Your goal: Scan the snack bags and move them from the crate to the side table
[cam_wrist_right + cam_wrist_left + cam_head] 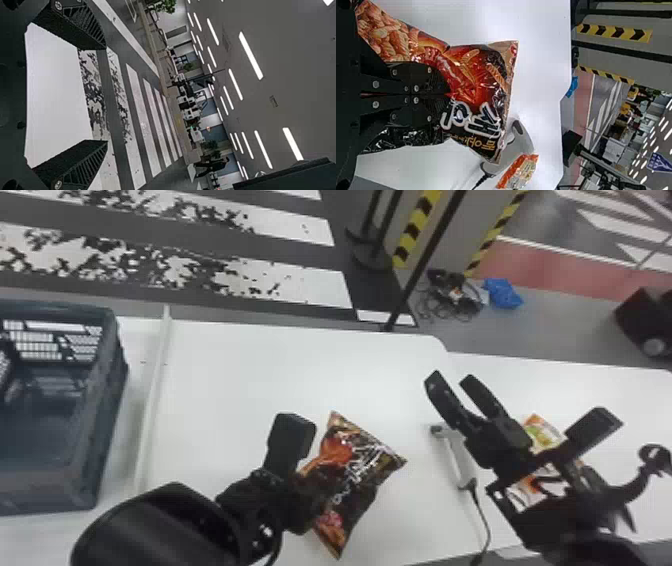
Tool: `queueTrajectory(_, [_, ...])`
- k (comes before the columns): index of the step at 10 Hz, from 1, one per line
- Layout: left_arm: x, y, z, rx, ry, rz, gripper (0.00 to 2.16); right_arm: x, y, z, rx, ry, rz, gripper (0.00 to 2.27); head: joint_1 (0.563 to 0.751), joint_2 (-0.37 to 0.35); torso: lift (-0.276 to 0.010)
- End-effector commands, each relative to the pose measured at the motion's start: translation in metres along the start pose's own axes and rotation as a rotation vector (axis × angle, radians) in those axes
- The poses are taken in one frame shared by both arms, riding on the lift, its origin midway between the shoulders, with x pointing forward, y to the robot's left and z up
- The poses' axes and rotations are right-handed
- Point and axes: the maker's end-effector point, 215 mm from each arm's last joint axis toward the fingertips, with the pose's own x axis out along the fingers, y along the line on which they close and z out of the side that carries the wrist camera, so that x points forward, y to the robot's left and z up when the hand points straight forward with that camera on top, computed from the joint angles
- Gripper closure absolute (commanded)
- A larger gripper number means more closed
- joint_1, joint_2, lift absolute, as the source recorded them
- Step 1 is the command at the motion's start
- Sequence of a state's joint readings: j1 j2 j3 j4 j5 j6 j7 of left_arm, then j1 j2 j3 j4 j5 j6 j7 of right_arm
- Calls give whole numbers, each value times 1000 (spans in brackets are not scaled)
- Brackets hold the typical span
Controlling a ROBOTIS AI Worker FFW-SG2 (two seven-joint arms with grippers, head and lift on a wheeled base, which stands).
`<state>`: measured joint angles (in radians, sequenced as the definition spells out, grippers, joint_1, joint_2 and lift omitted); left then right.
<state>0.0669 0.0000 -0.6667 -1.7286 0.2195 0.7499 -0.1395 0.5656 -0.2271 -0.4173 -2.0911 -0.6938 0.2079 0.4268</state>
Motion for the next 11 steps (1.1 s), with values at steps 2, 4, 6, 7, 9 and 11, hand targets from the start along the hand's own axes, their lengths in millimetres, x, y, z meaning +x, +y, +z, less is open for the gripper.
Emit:
queueTrajectory(2, [3, -9, 9, -13, -42, -54, 309, 1, 1, -1, 1, 2, 2, 83, 695, -350, -87])
queueTrajectory(4, [4, -9, 12, -16, -58, -64, 26, 0, -1, 0, -1, 5, 1, 83, 695, -350, -87])
queueTrajectory(6, [1, -4, 26, -6, -88, -45, 36, -3, -4, 2, -6, 6, -2, 83, 695, -350, -87])
queueTrajectory(7, [-8, 4, 49, 18, -134, 13, 36, -5, -6, -1, -6, 19, -6, 83, 695, -350, -87])
queueTrajectory(9, [-42, 54, 93, 27, -235, 174, 36, -6, -9, -4, -3, 42, -12, 83, 695, -350, -87])
queueTrajectory(11, [-95, 114, 114, -2, -355, 287, 36, -4, -5, -17, 10, 78, -7, 83, 695, -350, -87])
